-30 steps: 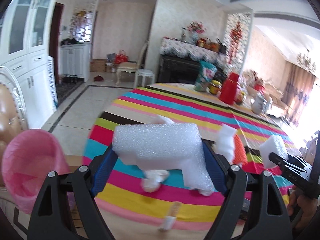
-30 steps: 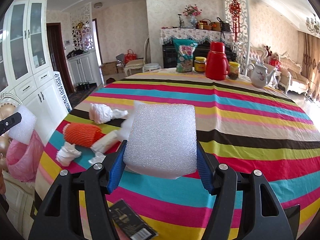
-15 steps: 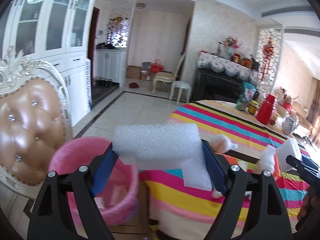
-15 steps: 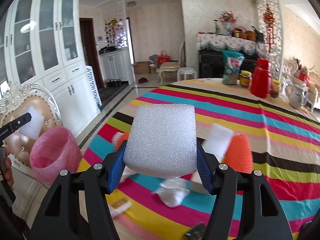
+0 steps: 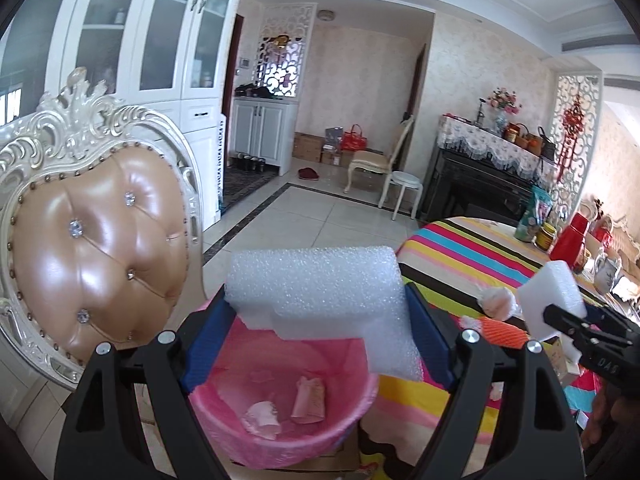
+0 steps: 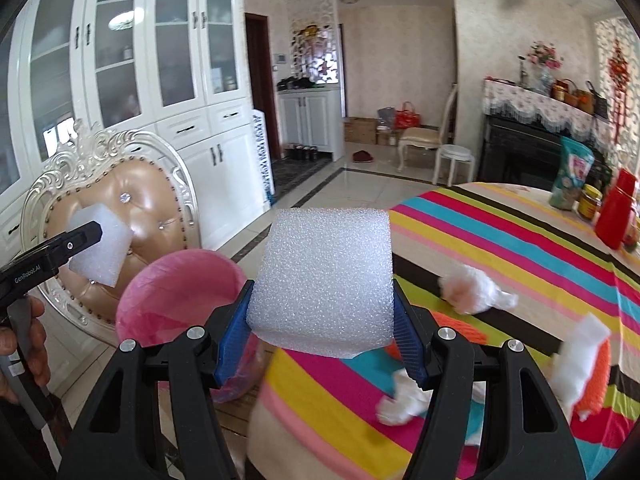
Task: Collect trash
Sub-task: 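Carry both foam pieces over the pink trash bin, then open both tools to drop the foam pieces into the bin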
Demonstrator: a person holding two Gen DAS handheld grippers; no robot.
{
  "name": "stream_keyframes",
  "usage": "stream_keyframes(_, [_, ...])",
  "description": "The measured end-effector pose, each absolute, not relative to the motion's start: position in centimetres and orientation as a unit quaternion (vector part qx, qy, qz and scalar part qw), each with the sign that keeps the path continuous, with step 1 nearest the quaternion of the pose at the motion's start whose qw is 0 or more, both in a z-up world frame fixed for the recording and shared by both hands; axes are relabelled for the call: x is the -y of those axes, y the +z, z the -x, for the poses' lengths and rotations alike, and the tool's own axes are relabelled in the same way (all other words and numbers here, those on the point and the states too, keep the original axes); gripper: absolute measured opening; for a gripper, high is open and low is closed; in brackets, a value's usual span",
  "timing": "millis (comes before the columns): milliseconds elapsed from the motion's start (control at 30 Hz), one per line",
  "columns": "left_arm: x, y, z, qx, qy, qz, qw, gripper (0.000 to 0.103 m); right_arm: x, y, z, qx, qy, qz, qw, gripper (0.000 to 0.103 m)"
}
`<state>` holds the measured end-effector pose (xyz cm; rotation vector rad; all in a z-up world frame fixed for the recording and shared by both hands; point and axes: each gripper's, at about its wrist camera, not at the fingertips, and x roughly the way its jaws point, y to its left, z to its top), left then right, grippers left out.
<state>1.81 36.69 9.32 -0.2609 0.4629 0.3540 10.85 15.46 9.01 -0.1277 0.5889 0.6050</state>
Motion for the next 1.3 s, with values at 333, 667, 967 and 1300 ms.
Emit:
stream_keyframes(333, [-41.9, 8.3, -1.1, -0.233, 0.197, 0.151, 0.940, 0.081, -25.9, 6.7, -11.5, -0.311, 0.361, 0.092, 0.874, 0.061])
stream_keyframes(667, [-44.1, 7.8, -1.4, -0.236, 0.204, 0.163, 0.936, 0.081, -32.1, 4.4, -12.0, -0.325, 0.384, 0.116, 0.856, 0.061])
stream_keyframes(967, [-44.7, 7.2, -2.2, -0.241, 0.202, 0.166, 0.935, 0.081, -33.3, 3.5, -12.8, -0.327, 0.385, 0.128, 0.853, 0.062])
stream_keyframes(1300, [-44.5, 7.0, -3.0, -0.244, 0.199, 0.171, 0.934, 0.092, -32.7, 2.8, -13.6, -0.330, 0.367, 0.132, 0.859, 0.080])
